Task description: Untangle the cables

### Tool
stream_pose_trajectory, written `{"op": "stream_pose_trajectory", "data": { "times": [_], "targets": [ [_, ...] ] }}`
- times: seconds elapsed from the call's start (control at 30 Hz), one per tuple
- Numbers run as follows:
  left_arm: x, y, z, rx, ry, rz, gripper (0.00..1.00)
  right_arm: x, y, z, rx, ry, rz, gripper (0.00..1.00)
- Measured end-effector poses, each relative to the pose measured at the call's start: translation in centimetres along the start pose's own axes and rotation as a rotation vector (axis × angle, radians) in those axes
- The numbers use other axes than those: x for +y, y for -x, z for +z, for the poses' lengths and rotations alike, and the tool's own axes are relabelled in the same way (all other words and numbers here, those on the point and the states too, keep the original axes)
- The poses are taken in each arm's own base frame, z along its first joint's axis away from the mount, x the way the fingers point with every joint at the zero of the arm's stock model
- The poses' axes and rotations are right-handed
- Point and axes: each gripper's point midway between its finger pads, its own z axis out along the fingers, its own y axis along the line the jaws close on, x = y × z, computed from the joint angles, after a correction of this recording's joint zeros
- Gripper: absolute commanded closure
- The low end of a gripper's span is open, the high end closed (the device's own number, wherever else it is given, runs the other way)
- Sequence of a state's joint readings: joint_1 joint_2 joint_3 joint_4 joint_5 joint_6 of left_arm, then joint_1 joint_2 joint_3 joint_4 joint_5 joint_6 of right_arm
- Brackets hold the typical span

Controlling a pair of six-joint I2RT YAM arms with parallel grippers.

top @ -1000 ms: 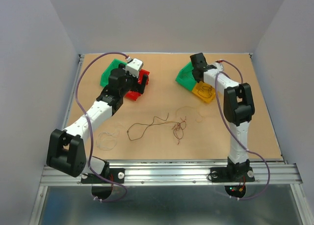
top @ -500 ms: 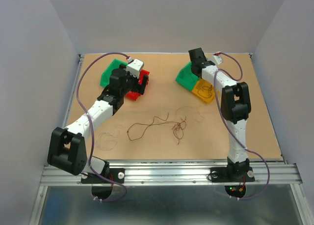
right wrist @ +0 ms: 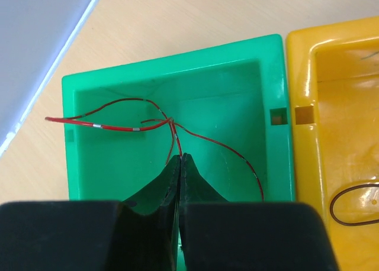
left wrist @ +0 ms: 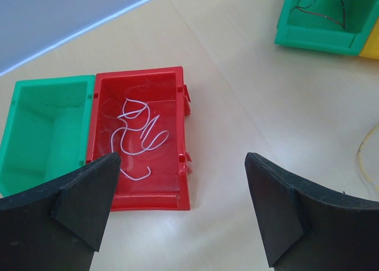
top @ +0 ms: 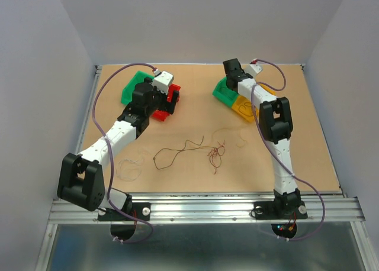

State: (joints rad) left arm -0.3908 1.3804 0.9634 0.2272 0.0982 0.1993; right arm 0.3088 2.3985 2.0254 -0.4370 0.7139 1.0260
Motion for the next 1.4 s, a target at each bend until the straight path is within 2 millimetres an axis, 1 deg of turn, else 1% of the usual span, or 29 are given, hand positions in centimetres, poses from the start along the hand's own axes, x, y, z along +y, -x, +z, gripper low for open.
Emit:
{"op": "stream_pose_trajectory", "data": {
  "times": [0.03, 0.13, 0.33, 0.37, 0.4, 0.43, 0.53, 0.6, 0.7, 0.77, 0.83, 0.87, 0.93, 1.0, 1.07, 1.27, 1.37, 1.4],
  "targets": [
    [0.0, 0.0, 0.0, 0.000, 0.000, 0.000, 0.01, 0.2, 0.1, 0.1, -0.005, 0.002, -0.012, 0.94],
    [0.0, 0.0, 0.0, 0.000, -0.001, 0.001, 0.01, 0.6, 0.2, 0.5, -0.018, 0.006, -0.037, 0.90],
    [0.0, 0.0, 0.0, 0.000, -0.003, 0.001, 0.01, 0.6, 0.3, 0.6, -0.019, 0.009, -0.075, 0.87],
    [0.0, 0.0, 0.0, 0.000, -0.003, 0.001, 0.01, 0.5, 0.3, 0.6, -0.020, 0.008, -0.079, 0.80],
    [0.0, 0.0, 0.0, 0.000, -0.003, 0.001, 0.01, 0.5, 0.3, 0.5, -0.020, 0.008, -0.082, 0.78],
    [-0.1, 0.0, 0.0, 0.000, -0.003, 0.001, 0.01, 0.5, 0.4, 0.5, -0.023, 0.006, -0.090, 0.70],
    [-0.1, 0.0, 0.0, 0.000, -0.003, 0.001, 0.01, 0.2, 0.6, 0.1, -0.032, -0.002, -0.104, 0.68],
    [-0.1, 0.0, 0.0, -0.001, -0.004, 0.001, 0.01, 0.1, 1.2, -0.5, -0.043, -0.005, -0.110, 0.61],
    [-0.1, 0.0, 0.0, -0.001, -0.004, 0.001, 0.01, 0.2, 2.5, -1.8, -0.061, 0.001, -0.108, 0.52],
    [-0.1, 0.0, 0.0, 0.000, -0.004, 0.001, 0.01, 0.9, 3.7, -3.0, -0.079, 0.018, -0.096, 0.52],
    [-0.1, 0.0, 0.0, 0.000, -0.005, 0.001, 0.01, 1.7, 4.8, -4.3, -0.094, 0.041, -0.084, 0.48],
    [-0.1, 0.0, 0.0, 0.000, -0.005, 0.001, 0.01, 1.9, 5.1, -4.6, -0.097, 0.047, -0.081, 0.47],
    [-0.1, 0.0, 0.0, -0.001, -0.006, 0.001, 0.01, 2.4, 5.7, -5.6, -0.106, 0.064, -0.071, 0.43],
    [-0.1, 0.0, 0.0, -0.001, -0.006, 0.001, 0.01, 2.6, 6.1, -6.3, -0.113, 0.073, -0.068, 0.38],
    [-0.1, 0.0, 0.0, -0.001, -0.006, 0.001, 0.01, 2.5, 6.1, -6.8, -0.114, 0.074, -0.077, 0.35],
    [-0.2, 0.1, -0.1, -0.002, -0.011, 0.001, 0.01, 1.2, 6.2, -8.2, -0.110, 0.070, -0.161, 0.36],
    [-0.4, 0.1, -0.1, -0.003, -0.024, 0.003, 0.01, 0.3, 5.8, -9.5, -0.093, 0.112, -0.250, 0.36],
    [-0.5, 0.1, -0.1, -0.003, -0.030, 0.005, 0.01, -0.5, 5.3, -10.4, -0.074, 0.155, -0.292, 0.36]
  ]
}}
